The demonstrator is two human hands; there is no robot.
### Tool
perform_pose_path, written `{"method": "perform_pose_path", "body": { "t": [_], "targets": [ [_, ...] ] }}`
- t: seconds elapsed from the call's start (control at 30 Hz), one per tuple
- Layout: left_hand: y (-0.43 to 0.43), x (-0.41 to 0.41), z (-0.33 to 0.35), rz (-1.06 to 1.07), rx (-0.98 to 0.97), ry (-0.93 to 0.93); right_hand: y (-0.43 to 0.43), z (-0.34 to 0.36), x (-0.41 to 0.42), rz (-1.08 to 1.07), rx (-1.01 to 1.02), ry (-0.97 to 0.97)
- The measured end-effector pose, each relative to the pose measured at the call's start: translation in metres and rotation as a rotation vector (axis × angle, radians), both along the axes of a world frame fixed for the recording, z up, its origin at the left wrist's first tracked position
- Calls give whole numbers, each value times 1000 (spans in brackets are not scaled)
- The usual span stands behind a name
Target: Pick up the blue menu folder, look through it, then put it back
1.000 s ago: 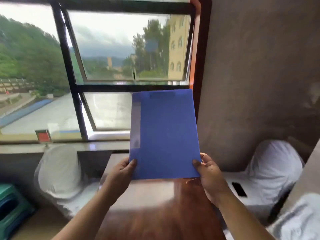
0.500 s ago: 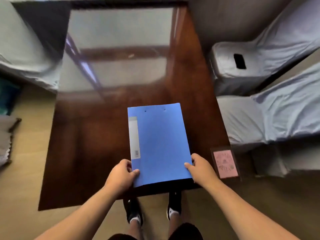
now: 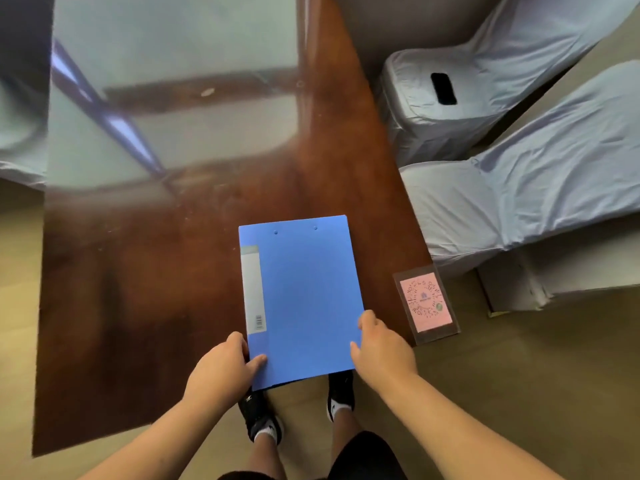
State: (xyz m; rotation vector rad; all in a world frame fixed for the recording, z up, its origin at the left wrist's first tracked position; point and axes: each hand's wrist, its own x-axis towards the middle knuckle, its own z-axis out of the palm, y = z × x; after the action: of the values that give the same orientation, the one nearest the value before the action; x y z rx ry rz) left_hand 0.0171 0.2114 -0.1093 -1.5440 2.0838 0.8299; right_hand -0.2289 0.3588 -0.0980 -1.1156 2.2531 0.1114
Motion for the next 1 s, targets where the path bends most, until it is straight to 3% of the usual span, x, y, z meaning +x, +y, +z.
{"method": "perform_pose_path", "body": {
  "t": [0.2, 0.9, 1.0],
  "targets": [
    [11, -39, -9, -88, 23, 18, -6, -1, 28, 109, -50, -144],
    [29, -82, -5, -160, 19, 61, 14, -11, 7, 11, -96, -93],
    [16, -83, 9, -159, -39, 10, 2, -3, 5, 38, -6, -101]
  ]
}}
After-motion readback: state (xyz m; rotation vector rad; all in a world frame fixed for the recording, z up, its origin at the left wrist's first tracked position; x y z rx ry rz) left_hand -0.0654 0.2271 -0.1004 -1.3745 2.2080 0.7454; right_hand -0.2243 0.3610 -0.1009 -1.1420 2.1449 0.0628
